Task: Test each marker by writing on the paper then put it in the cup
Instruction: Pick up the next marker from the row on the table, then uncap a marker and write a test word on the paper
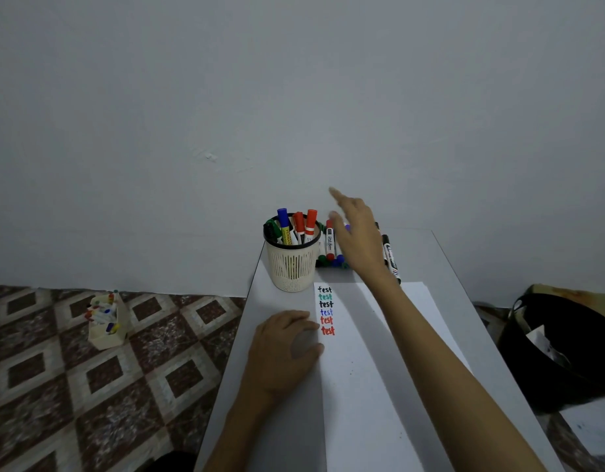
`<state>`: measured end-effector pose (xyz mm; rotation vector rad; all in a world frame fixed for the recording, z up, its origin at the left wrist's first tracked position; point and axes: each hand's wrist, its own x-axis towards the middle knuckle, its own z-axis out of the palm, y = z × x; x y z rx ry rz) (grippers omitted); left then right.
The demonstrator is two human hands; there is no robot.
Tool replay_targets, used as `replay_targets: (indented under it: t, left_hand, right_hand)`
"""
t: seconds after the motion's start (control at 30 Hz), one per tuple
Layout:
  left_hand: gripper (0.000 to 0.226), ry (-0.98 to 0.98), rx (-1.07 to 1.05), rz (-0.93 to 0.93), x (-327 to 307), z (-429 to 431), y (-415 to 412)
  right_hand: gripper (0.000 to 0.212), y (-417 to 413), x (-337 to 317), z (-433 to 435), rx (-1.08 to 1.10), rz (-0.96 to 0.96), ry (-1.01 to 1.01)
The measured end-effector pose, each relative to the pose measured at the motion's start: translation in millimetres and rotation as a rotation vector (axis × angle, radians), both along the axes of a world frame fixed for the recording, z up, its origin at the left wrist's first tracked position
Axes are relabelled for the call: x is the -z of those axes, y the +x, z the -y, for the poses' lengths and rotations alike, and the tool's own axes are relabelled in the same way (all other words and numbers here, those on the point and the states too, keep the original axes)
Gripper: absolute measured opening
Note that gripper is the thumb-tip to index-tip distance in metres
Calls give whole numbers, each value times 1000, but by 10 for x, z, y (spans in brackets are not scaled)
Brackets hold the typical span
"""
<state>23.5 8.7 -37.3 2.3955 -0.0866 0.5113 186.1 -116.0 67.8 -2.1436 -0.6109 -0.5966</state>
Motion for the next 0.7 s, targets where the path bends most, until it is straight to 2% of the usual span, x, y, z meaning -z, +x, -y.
replay_targets:
  t: [0.1,0.2,0.3,0.4,0.5,0.63,0.7]
  left_hand:
    - [51,9,-5,3,-19,12,-16]
    - [50,15,-11,1,-13,12,-10]
    - [52,8,-13,8,-19,12,0]
    - [51,6,-10,26,-16,12,0]
    - [51,4,-8,39,1,13,3]
    - [53,-9,-8,40,-13,20,0]
    - [54,-53,-18,45,-29,30,-12]
  right_hand:
    - [42,116,137,330,274,-197,50]
    - [42,182,303,711,497,-414,-88]
    - [39,149,453,913,507,-559,-174]
    - [28,84,548,932,495,-551,-124]
    - [22,15,586,941,535,-375,70]
    - [14,-146,435,902,450,-10,656]
    - [7,-272,290,846,332,-10,865]
